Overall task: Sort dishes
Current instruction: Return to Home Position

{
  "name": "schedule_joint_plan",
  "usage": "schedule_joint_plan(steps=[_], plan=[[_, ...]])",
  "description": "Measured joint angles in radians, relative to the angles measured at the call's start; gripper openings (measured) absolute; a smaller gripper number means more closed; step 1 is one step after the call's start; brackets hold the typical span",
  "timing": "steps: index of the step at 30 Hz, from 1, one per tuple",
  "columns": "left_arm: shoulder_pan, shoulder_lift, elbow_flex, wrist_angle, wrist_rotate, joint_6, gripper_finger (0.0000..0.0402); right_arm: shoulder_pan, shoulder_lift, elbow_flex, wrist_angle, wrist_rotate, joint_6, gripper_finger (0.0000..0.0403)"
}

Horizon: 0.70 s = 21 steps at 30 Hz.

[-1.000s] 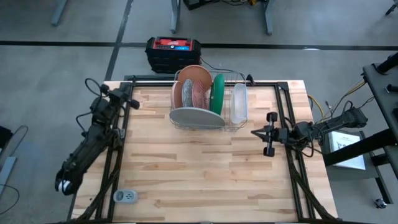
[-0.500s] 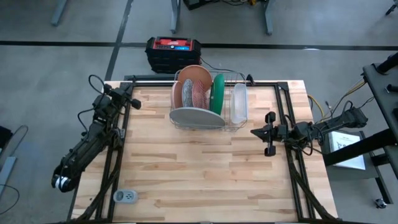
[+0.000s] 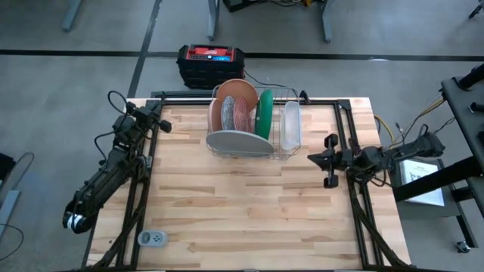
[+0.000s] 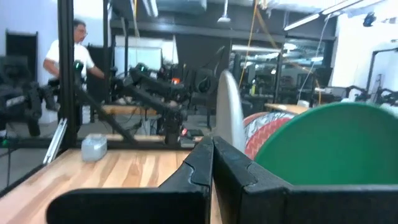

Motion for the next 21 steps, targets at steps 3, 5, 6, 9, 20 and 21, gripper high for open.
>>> schedule_joint_plan(steps=[3,5,6,9,20,21], plan=[[0.0,0.0,0.0,0.0,0.0,0.0,0.0,-0.042,-0.057,0.001,-0.063,-0.01,-0.001,0.0],[0.0,0.0,0.0,0.0,0.0,-0.002,0.0,-0.09,-0.083,0.001,-0.167,-0.086,-0.003,0.0],[0.0,0.0,0.0,0.0,0.0,-0.005,0.0,-0.116,-0.093,0.001,-0.229,-0.157,-0.005,0.0],[0.0,0.0,0.0,0.0,0.0,-0.007,0.0,-0.183,-0.125,-0.001,-0.328,-0.398,-0.075,0.0],[0.0,0.001,0.0,-0.001,0.0,-0.008,0.0,-0.194,-0.189,0.0,-0.454,-0.364,-0.202,0.0],[0.0,0.001,0.0,-0.003,-0.001,-0.008,0.0,-0.194,-0.189,0.0,-0.455,-0.366,-0.2,0.0]])
